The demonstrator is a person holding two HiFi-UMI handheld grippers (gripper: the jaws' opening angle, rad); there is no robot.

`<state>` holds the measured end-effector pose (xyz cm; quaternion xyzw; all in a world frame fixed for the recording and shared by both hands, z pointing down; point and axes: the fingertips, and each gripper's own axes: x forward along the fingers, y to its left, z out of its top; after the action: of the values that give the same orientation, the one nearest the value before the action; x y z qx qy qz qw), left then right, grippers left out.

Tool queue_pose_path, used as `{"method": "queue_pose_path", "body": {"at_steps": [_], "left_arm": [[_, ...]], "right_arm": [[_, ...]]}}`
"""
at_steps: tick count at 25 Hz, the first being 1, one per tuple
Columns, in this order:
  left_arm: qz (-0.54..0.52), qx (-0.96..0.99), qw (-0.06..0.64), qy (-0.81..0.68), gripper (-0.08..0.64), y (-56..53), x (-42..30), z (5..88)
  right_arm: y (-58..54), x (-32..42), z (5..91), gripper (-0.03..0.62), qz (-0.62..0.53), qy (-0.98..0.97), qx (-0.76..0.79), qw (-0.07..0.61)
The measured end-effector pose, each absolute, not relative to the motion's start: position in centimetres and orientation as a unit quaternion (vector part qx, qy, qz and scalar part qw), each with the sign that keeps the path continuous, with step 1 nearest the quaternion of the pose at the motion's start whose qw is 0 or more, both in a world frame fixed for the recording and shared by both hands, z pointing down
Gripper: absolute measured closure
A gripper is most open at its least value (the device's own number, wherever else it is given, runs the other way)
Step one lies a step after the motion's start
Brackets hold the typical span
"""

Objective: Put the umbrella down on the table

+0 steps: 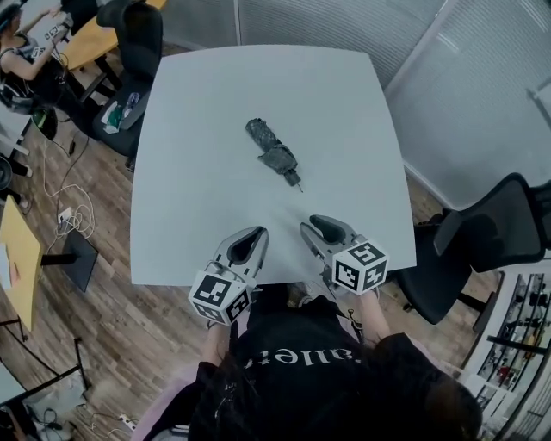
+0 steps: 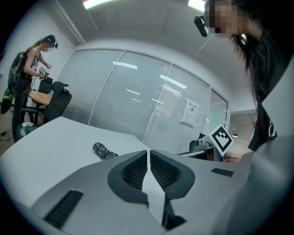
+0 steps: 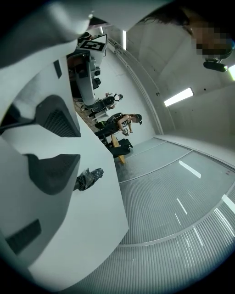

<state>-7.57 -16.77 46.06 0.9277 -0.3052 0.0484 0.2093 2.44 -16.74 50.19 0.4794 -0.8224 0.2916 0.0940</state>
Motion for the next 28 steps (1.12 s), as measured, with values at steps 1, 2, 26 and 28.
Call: {"method": "queue_pose_path", "body": {"at_steps": [1,2,26,28], "left_arm": [[0.046,0.928,0.21,-0.306,0.526,-16.6,-7.2,46.0],[0.043,0.928,0.21,-0.306,0.526,-16.5,-6.8,45.9],[0.051,0.922,0.167,-0.347,0.526,-1.0,-1.0,42.2],[0.052,0.92,0.168,-0.349,0.526,0.4,-1.0,42.3]], "right_arm": [[-16.3,2.8,50.0,0.475,0.29,-0.822,0.481,0.091],[-16.0,3.2,49.7,0.486,0.289,-0.822,0.482,0.085],[-2.6,7.6,45.7,0.558,0.252,-0.866,0.431,0.031],[-1.3,7.8,45.7,0.56,0.25,-0.867,0.43,0.033]]}}
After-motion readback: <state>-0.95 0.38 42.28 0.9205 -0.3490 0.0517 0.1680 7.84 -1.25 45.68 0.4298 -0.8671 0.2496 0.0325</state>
